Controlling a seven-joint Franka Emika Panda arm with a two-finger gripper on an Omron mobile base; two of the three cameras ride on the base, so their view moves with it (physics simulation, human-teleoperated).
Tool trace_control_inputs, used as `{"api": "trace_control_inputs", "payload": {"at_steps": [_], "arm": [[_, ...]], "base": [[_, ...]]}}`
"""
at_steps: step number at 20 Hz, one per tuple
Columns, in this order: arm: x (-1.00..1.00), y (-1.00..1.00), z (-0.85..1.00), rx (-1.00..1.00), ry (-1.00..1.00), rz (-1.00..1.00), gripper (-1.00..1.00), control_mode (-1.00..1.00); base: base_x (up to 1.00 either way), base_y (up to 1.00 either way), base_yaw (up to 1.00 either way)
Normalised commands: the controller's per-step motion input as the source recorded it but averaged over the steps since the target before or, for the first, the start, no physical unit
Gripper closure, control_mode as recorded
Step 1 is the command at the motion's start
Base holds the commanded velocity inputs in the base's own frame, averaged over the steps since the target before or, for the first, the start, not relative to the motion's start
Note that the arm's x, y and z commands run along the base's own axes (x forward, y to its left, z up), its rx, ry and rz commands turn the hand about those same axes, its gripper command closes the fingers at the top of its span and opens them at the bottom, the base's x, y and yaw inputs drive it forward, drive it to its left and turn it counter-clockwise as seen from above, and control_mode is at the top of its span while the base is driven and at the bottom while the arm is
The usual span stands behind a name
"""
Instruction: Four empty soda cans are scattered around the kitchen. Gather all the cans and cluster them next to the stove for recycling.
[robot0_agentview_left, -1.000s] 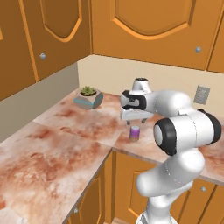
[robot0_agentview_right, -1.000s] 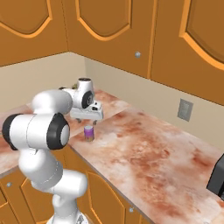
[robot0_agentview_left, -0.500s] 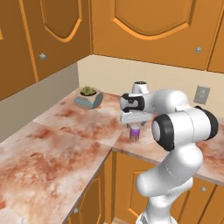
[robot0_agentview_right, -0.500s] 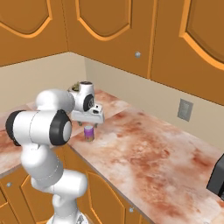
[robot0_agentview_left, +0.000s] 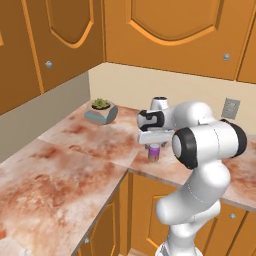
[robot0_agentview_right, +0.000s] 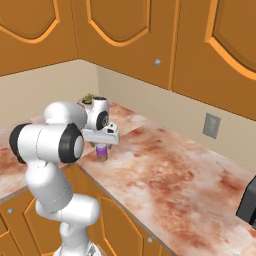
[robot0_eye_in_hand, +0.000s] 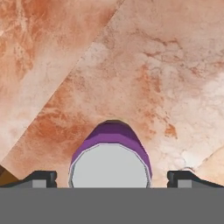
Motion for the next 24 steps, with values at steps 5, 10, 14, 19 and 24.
{"api": "trace_control_inputs", "payload": {"at_steps": [5, 10, 14, 19, 24], "arm": [[0.04, 0.0, -0.13, 0.0, 0.04, 0.0, -1.0, -1.0], [0.0, 0.0, -0.14, 0.0, 0.05, 0.0, -1.0, -1.0], [0.0, 0.0, -0.15, 0.0, 0.05, 0.0, -1.0, -1.0], [0.0, 0.0, -0.14, 0.0, 0.05, 0.0, -1.0, -1.0], [0.0, 0.0, -0.05, 0.0, 0.01, 0.0, 1.0, -1.0]], "base": [[0.0, 0.0, 0.0], [0.0, 0.0, 0.0], [0.0, 0.0, 0.0], [0.0, 0.0, 0.0], [0.0, 0.0, 0.0]]}}
